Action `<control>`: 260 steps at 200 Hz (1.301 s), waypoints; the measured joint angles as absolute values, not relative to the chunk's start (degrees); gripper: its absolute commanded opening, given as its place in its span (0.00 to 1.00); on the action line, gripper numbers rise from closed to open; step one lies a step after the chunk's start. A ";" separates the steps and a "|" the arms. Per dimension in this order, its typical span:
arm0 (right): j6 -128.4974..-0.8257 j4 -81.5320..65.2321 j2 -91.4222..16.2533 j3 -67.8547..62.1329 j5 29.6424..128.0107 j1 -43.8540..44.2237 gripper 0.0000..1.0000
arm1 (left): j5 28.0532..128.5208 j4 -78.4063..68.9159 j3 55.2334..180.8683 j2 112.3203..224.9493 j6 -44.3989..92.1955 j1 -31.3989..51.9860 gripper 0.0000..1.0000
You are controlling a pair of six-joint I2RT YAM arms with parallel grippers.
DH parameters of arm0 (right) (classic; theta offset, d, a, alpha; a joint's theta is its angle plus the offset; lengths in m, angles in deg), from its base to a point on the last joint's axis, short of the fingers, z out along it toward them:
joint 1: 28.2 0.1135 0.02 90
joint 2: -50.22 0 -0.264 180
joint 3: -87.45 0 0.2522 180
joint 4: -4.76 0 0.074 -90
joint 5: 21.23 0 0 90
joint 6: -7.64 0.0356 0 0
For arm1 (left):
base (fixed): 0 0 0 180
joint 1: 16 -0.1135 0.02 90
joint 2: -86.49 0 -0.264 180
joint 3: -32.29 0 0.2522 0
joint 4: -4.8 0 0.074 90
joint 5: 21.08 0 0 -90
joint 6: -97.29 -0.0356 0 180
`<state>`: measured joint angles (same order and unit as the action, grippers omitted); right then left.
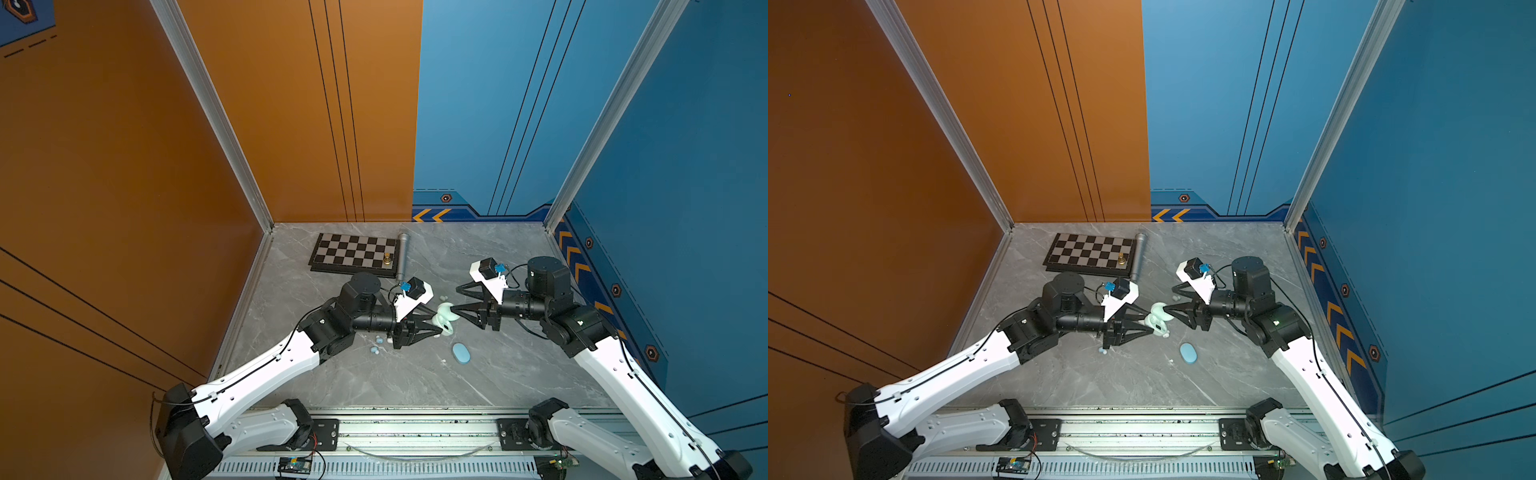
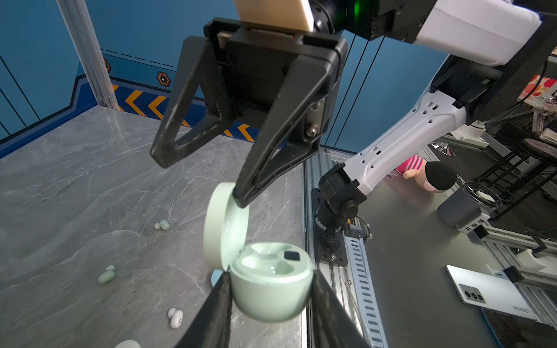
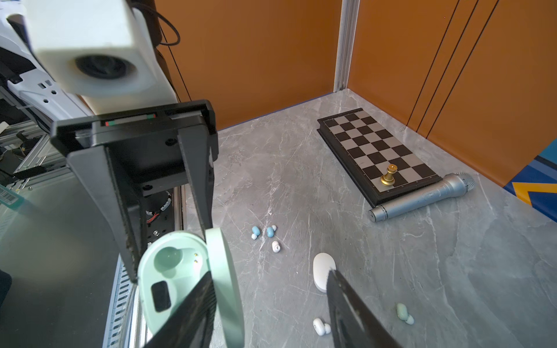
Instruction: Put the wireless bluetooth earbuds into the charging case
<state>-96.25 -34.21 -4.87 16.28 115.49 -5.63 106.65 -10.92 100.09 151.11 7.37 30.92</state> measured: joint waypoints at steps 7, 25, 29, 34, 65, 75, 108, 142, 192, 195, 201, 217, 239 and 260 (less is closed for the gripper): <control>-96.43 -34.19 -4.87 16.61 115.38 -5.61 0.56 | 106.65 -10.51 100.09 151.11 7.67 30.92 0.00; -96.49 -33.88 -4.76 17.29 115.36 -5.61 0.54 | 106.65 -9.59 100.09 151.11 8.07 30.90 0.00; -96.51 -33.86 -4.72 17.40 115.36 -5.61 0.53 | 106.65 -9.46 100.09 151.11 8.26 30.90 0.00; -96.51 -33.88 -4.68 17.49 115.38 -5.63 0.52 | 106.67 -9.35 100.09 151.11 8.26 30.90 0.00; -96.45 -33.84 -4.02 18.45 115.84 -5.65 0.43 | 106.65 -8.84 100.09 151.11 8.48 30.88 0.00; -96.54 -33.82 -3.93 18.71 116.37 -5.65 0.39 | 106.65 -8.71 100.09 151.11 8.48 30.79 0.00; -96.58 -33.82 -3.30 19.67 117.55 -5.65 0.25 | 106.43 -8.58 100.09 151.11 8.48 30.79 0.00; -96.64 -33.82 -2.49 20.20 118.47 -5.65 0.11 | 105.95 -8.28 100.09 151.11 8.64 30.79 0.00; -96.47 -33.43 -2.32 20.20 118.40 -5.65 0.01 | 105.54 -8.15 100.09 151.18 9.05 30.79 0.00; -96.47 -33.43 -2.32 20.20 118.36 -5.65 0.00 | 105.54 -8.10 100.09 151.20 9.10 30.79 0.00; -96.49 -33.43 -2.27 20.20 118.16 -5.65 0.00 | 105.49 -7.97 100.09 151.29 9.27 30.79 0.00; -96.58 -33.43 -2.10 20.20 117.44 -5.67 0.00 | 105.21 -7.62 100.09 151.55 9.64 30.79 0.30; -97.26 -33.36 -1.60 20.20 115.52 -5.57 0.00 | 104.23 -7.29 100.09 151.59 10.08 30.81 0.55; -98.11 -33.40 -0.83 20.18 112.39 -5.48 0.00 | 102.56 -8.08 100.14 151.31 10.12 30.70 0.63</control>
<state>-98.11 -33.40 -0.83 20.18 112.39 -5.48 102.56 -8.08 100.14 151.31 10.12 30.70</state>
